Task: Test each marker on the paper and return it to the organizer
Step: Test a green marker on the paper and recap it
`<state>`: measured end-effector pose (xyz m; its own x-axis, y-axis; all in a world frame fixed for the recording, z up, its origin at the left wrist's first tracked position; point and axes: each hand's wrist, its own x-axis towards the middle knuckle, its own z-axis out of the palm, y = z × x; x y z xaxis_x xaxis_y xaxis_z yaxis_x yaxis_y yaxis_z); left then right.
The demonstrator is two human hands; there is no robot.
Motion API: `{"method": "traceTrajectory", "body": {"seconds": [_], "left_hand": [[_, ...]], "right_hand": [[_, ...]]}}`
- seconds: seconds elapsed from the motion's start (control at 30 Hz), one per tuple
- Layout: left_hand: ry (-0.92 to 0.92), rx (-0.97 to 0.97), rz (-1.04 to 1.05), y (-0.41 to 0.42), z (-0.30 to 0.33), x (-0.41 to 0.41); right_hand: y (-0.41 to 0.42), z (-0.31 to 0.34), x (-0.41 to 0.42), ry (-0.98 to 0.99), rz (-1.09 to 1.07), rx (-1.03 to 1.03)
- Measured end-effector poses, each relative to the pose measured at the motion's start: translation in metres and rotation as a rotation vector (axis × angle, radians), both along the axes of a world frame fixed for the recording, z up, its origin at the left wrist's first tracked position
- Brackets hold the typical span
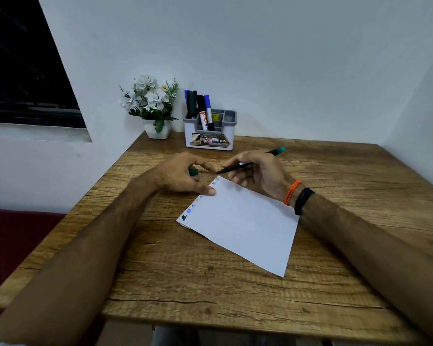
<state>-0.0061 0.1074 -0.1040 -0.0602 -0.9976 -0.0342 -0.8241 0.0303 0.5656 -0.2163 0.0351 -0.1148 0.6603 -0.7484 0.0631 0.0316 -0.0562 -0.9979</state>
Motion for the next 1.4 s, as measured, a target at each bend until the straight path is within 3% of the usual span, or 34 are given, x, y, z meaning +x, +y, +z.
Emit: {"method": "traceTrajectory", "body": {"seconds": [0.23, 0.87, 1.4], "left_hand": [[-0.084, -0.004, -0.020, -0.005, -0.003, -0.001], [-0.184, -0.013, 0.077, -0.016, -0.009, -0.002], [-0.213, 0.004, 0.072, -0.016, -0.007, -0.003]], "right_hand": [[-0.001, -0.005, 0.009, 0.136, -0.075, -0.176], [-0.002, -0.018, 0.012, 0.209, -0.219, -0.286], [0.001, -0.018, 0.011, 0.249, -0.192, -0.342]]}}
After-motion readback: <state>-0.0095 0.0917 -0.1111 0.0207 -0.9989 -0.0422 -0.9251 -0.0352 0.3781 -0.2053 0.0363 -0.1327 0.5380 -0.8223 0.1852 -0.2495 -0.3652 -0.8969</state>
